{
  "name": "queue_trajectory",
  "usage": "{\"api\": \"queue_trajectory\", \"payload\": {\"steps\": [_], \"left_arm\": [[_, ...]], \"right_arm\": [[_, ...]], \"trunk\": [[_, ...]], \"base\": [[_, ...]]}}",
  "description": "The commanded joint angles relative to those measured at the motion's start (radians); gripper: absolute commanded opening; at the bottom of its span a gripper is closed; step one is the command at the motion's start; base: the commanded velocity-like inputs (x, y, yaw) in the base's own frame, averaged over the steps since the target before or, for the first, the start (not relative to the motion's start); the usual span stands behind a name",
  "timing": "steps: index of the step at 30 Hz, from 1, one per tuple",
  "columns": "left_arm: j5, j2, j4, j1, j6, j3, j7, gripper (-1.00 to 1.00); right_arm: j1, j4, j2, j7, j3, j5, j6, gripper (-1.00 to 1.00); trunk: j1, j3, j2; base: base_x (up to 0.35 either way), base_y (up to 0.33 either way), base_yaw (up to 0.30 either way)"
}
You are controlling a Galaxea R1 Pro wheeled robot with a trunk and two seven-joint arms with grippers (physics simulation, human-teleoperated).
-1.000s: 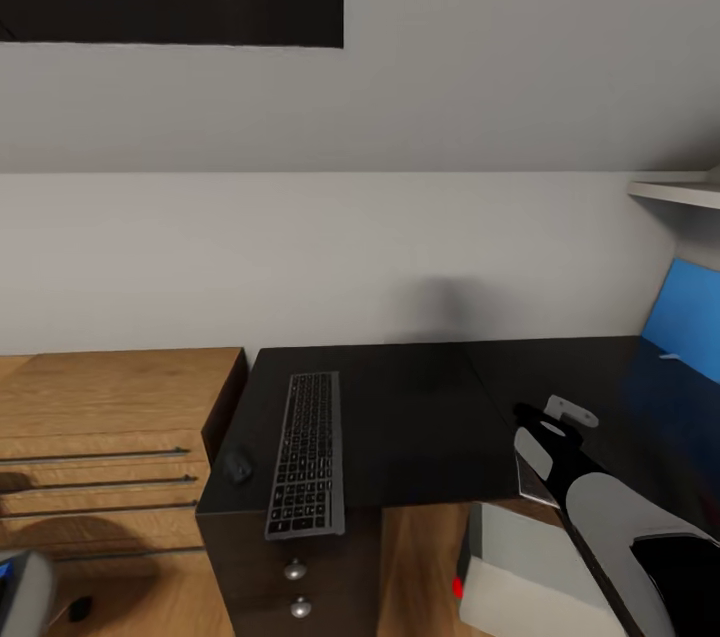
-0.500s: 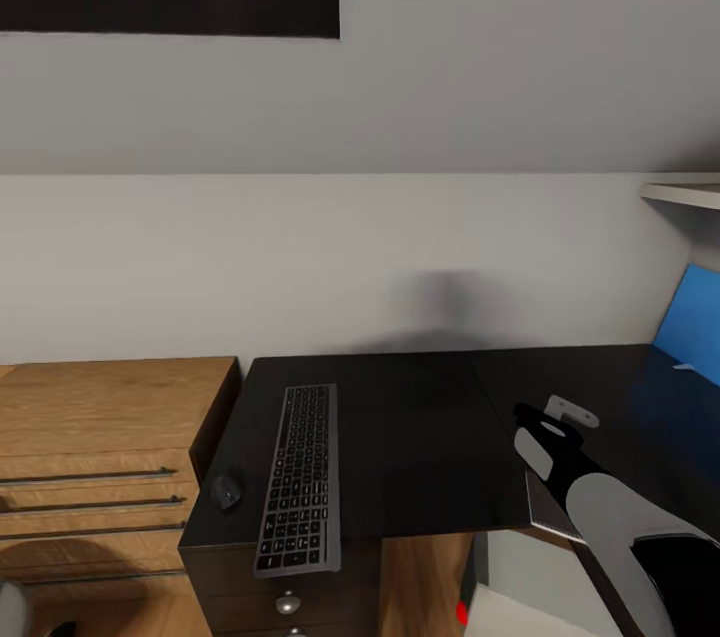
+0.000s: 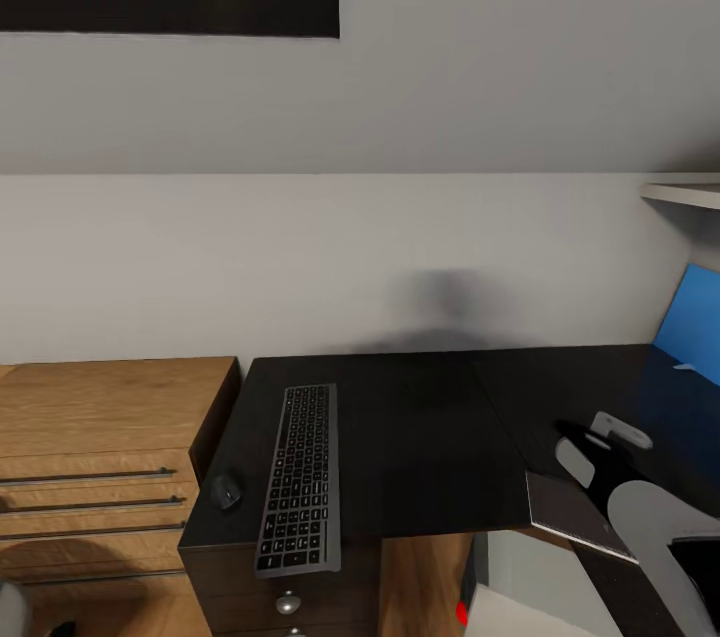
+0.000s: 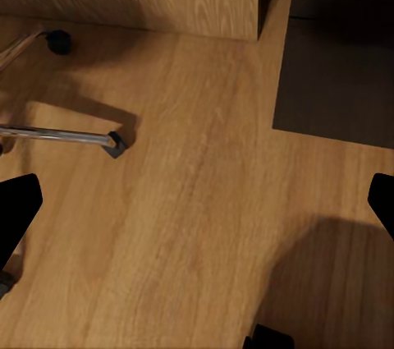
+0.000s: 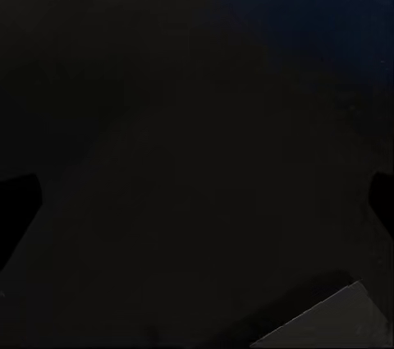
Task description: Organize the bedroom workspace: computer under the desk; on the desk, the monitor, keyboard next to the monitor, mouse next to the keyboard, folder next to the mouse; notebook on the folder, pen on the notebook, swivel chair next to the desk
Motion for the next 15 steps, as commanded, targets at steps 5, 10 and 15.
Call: {"api": "queue_trajectory", "payload": {"steps": [5, 10, 15], "left_arm": [[0.006, 0.001, 0.000, -0.001, -0.002, -0.007, 0.007, 1.00], [0.007, 0.002, 0.000, -0.001, -0.003, -0.005, 0.007, 1.00], [0.009, 0.002, 0.000, -0.001, -0.004, -0.003, 0.007, 1.00]], "right_arm": [[-0.001, 0.038, -0.016, -0.003, 0.006, -0.069, -0.004, 1.00], [-0.001, 0.051, -0.023, -0.004, 0.006, -0.148, 0.000, 1.00], [-0.001, 0.052, -0.022, -0.006, 0.004, -0.195, 0.002, 1.00]], "trunk": [[0.000, -0.001, -0.001], [0.000, -0.001, -0.001], [0.000, -0.001, -0.001]], "base": [[0.000, 0.000, 0.000], [0.000, 0.000, 0.000], [0.000, 0.000, 0.000]]}}
